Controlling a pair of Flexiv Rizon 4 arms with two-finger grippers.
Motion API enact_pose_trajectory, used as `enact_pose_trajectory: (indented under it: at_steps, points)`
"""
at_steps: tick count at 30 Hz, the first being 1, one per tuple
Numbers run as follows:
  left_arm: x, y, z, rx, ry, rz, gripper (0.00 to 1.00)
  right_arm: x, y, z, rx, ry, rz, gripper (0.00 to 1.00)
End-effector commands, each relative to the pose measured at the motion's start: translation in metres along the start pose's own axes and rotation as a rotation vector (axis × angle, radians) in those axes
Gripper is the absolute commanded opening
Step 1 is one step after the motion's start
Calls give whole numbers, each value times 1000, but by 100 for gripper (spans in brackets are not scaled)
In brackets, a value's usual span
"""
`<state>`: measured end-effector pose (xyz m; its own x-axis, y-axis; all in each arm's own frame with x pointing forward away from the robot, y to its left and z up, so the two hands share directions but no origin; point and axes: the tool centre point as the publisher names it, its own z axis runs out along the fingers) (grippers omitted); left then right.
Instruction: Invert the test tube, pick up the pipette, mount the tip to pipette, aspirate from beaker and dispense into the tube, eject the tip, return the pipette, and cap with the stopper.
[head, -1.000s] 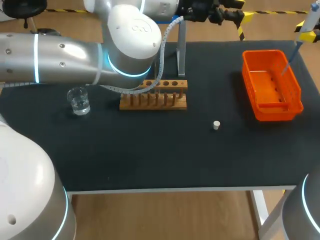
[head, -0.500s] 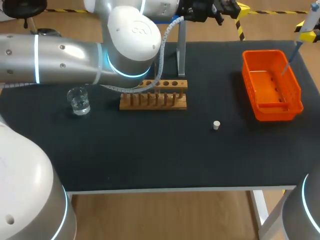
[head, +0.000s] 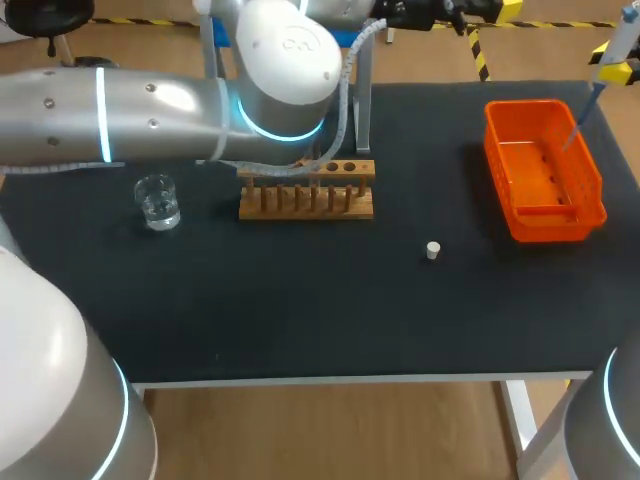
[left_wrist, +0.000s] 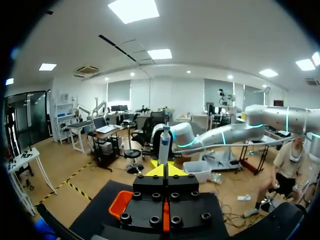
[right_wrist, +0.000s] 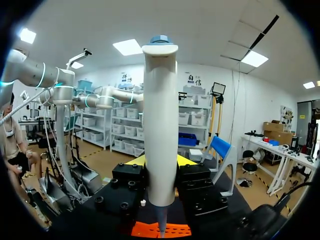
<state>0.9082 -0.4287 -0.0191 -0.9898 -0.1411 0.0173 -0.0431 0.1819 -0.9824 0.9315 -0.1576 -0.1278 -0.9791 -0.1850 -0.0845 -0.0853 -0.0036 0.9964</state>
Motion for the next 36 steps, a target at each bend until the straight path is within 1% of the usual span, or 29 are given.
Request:
enact_pose_trajectory:
  at_steps: [1, 12, 19, 29, 36]
  points:
    - [-5, 1, 31, 101, -7, 4, 0, -1, 0, -2, 2, 5, 0, 0]
    - [-10, -24, 62, 139, -11, 34, 0, -1, 0, -2, 2, 5, 0, 0]
    - [-10, -34, 80, 159, 4, 54, 0, -1, 0, -2, 2, 5, 0, 0]
    - [-8, -40, 100, 196, 23, 84, 0, -1, 0, -2, 2, 5, 0, 0]
    - [-7, -39, 110, 203, 28, 85, 0, -1, 0, -2, 2, 5, 0, 0]
